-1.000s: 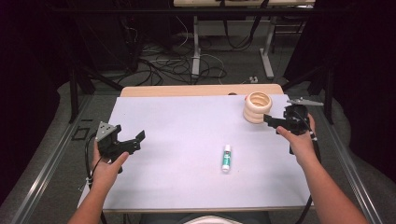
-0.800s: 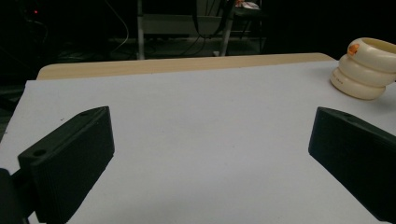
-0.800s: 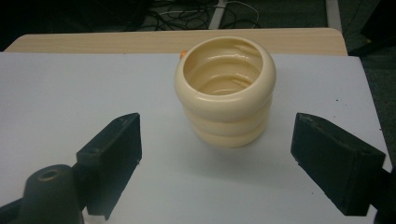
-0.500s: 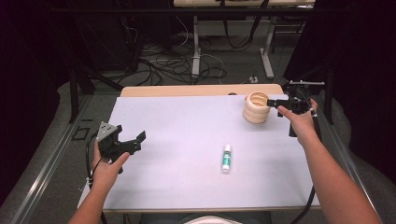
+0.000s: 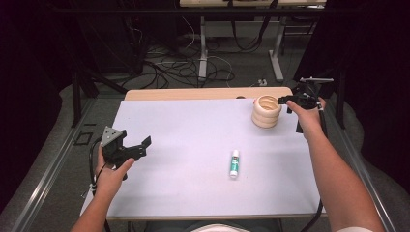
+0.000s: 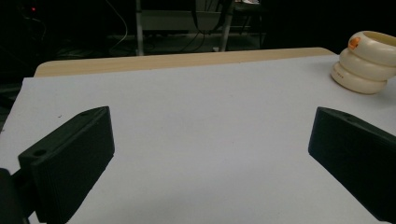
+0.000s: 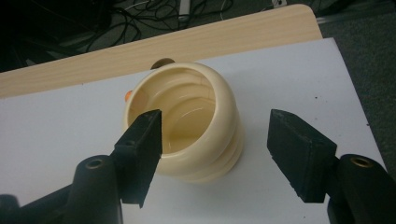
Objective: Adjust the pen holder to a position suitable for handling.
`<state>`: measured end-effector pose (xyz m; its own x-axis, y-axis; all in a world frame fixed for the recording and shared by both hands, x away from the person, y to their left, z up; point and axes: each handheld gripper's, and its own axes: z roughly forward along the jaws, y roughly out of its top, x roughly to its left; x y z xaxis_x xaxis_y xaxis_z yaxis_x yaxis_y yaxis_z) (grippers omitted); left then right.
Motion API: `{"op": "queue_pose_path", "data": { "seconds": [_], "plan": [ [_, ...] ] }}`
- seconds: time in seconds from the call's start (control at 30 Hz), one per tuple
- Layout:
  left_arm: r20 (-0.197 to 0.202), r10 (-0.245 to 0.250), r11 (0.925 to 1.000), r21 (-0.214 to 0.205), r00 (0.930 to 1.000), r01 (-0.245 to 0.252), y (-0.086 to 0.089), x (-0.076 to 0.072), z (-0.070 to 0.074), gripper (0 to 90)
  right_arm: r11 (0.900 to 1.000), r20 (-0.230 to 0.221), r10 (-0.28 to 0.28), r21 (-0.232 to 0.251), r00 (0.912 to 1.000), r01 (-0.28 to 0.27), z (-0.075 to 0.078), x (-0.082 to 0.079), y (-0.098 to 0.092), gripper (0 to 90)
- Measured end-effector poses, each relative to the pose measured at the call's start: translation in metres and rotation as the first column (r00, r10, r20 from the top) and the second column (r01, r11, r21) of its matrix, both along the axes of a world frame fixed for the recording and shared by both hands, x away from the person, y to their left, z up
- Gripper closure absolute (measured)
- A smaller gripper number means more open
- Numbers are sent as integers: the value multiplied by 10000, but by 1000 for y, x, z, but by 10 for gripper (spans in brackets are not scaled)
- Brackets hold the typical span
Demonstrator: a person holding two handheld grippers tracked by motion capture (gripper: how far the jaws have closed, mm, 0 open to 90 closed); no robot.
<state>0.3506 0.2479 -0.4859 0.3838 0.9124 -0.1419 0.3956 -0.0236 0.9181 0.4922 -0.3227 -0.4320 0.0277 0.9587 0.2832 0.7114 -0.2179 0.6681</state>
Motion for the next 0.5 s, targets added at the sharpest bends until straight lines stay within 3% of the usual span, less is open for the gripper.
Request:
{"op": "queue_pose_path", "data": {
  "seconds": [0.3, 0.5],
  "plan": [
    [4, 46, 10000, 56, 10000, -46, 1, 1, -1, 4, 9975, -496, -681, 166, 9964, 690, -13, 20, 3, 386],
    [-58, 115, 9999, -18, 9999, -115, 3, 1, -1, 4, 9957, -824, -856, 286, 9929, 882, -20, 29, 5, 393]
  ]
}}
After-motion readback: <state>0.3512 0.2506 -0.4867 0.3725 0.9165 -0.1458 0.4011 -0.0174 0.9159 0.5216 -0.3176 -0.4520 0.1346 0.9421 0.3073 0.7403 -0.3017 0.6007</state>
